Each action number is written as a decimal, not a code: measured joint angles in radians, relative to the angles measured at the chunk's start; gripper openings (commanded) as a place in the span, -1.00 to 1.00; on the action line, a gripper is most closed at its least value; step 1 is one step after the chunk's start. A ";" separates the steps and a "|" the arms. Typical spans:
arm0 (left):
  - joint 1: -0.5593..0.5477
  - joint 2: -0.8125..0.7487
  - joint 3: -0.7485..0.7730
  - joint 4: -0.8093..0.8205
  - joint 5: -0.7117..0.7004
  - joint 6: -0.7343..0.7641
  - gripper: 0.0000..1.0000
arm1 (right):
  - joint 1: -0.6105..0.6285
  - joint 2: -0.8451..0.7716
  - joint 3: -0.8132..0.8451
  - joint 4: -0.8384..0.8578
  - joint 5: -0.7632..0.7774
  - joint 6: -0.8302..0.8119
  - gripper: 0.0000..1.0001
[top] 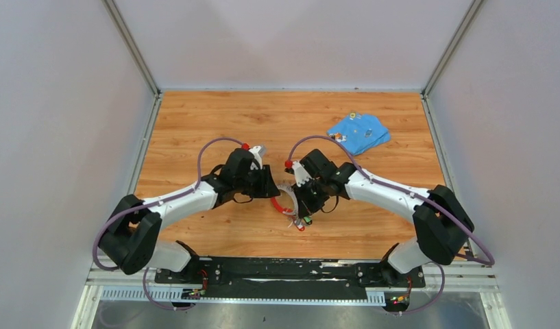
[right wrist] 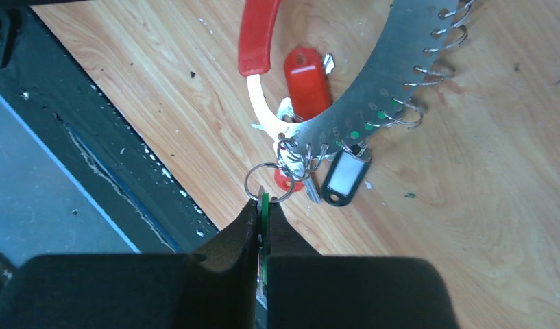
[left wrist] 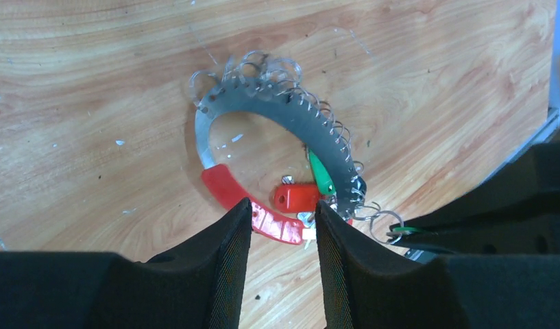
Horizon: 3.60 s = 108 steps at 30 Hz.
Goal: Remove the keys from the keyring
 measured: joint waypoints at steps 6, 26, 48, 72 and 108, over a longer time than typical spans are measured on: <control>-0.027 -0.135 -0.043 0.000 -0.014 0.052 -0.17 | -0.023 0.023 0.021 -0.006 -0.067 0.052 -0.99; -0.200 -0.559 -0.215 0.024 -0.334 0.132 -0.16 | -0.163 0.076 0.150 0.032 -0.124 0.725 -0.99; -0.629 -0.353 -0.500 1.035 -0.754 0.687 -0.19 | -0.164 -0.173 0.113 0.126 0.049 1.382 -0.99; -0.611 0.095 -0.368 1.450 -0.747 0.723 -0.32 | -0.164 -0.171 0.137 0.179 0.082 1.477 -0.99; -0.471 0.220 -0.228 1.534 -0.775 0.881 -0.52 | -0.147 -0.156 0.137 0.212 0.097 1.504 -0.99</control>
